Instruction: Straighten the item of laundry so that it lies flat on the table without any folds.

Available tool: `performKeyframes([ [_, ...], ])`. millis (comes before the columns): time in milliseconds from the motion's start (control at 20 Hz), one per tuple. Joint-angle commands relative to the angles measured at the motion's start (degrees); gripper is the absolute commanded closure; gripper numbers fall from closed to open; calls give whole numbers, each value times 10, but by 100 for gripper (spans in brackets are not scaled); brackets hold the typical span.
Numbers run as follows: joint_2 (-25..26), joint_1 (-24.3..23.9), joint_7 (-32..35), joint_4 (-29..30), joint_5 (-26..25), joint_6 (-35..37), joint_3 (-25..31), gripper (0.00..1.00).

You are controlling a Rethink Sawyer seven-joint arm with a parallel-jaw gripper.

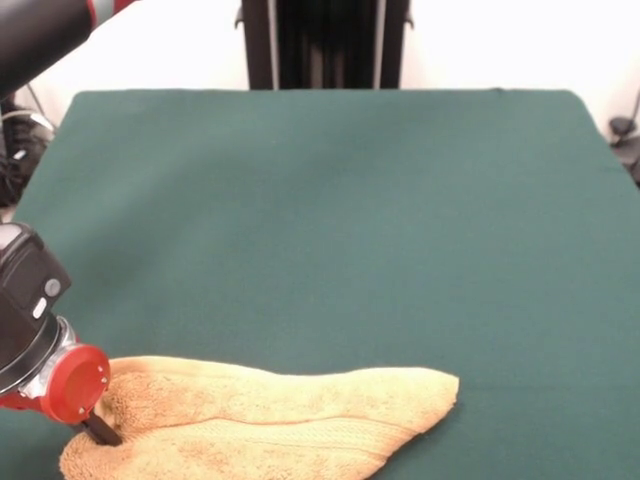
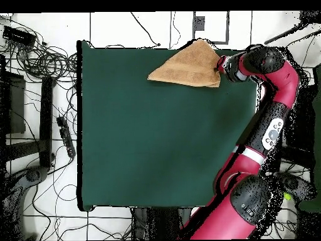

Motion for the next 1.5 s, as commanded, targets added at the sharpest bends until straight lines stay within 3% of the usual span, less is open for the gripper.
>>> performKeyframes([
  [50, 8, 29, -22, 81, 21, -65, -71, 100],
  [450, -31, 25, 40, 157, 106, -66, -140, 100],
  [750, -77, -11, 100, 294, 186, -144, -199, 100],
  [1000, -107, -25, 120, 364, 218, -184, -230, 100],
  [1500, -162, -20, 187, 452, 270, -269, -290, 100],
])
